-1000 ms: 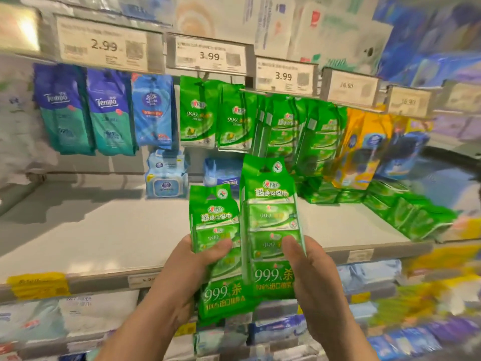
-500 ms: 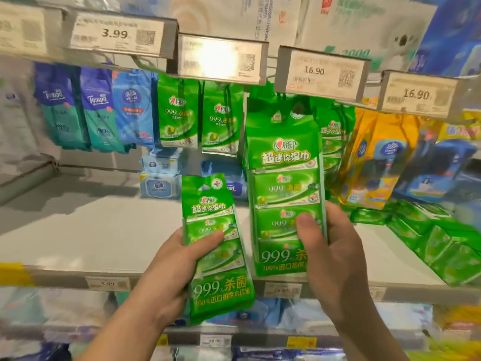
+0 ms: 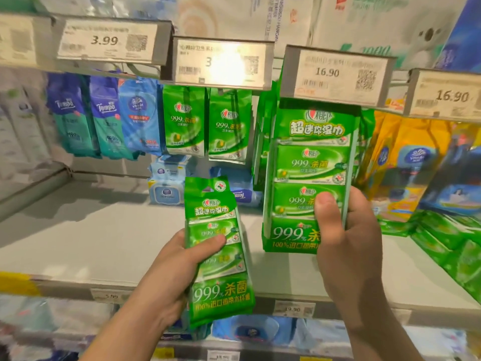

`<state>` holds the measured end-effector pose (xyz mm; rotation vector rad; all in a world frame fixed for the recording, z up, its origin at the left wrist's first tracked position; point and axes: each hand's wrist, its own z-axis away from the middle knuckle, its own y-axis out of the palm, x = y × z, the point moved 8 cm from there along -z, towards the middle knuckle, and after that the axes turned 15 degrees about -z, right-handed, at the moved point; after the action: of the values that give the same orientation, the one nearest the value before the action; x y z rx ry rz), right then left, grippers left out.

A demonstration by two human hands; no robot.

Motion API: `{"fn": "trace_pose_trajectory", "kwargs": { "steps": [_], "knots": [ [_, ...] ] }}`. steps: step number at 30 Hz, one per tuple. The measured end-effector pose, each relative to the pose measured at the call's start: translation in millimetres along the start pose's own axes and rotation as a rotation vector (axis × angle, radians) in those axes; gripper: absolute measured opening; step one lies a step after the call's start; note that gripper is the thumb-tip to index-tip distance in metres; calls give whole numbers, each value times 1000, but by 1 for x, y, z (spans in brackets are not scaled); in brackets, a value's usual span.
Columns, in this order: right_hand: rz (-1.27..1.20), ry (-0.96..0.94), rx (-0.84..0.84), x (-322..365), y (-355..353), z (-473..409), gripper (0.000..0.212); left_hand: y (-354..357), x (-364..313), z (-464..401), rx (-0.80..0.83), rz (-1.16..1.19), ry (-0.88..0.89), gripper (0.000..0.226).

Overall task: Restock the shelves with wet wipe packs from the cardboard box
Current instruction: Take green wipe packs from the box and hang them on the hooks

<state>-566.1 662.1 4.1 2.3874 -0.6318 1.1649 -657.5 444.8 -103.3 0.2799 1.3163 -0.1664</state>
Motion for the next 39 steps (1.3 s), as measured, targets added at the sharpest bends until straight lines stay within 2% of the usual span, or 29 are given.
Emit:
{"fn": "trace_pose_trajectory", "kwargs": {
  "steps": [3,10,16,22,29,32,36,39],
  "knots": [
    [-22,17,-24,-9,-1,1,31,-1,0,-4,12,-18,-2,52],
    [-67,43,-11,-23,7,-4,37,-7,0,-13,27,-16,-2,54],
    [-143,56,5,-32,25,-28,16,-11,1,-13,48,-10,-5,53],
    [-166,87,31,-48,38,-41,32,-22,-1,-7,49,-47,33,56],
    [-174,216,-47,-74,33,-42,32,-24,-8,2,49,-63,108,60],
    [-178,326,-69,-89,26,-43,45,-18,-11,6,79,-61,140,55],
    [-174,468,-22,-103,18,-39,51,-3,-14,10,118,-75,184,52],
    [-127,553,3,-107,8,-29,37,12,-14,12,163,-91,207,51]
  ]
}}
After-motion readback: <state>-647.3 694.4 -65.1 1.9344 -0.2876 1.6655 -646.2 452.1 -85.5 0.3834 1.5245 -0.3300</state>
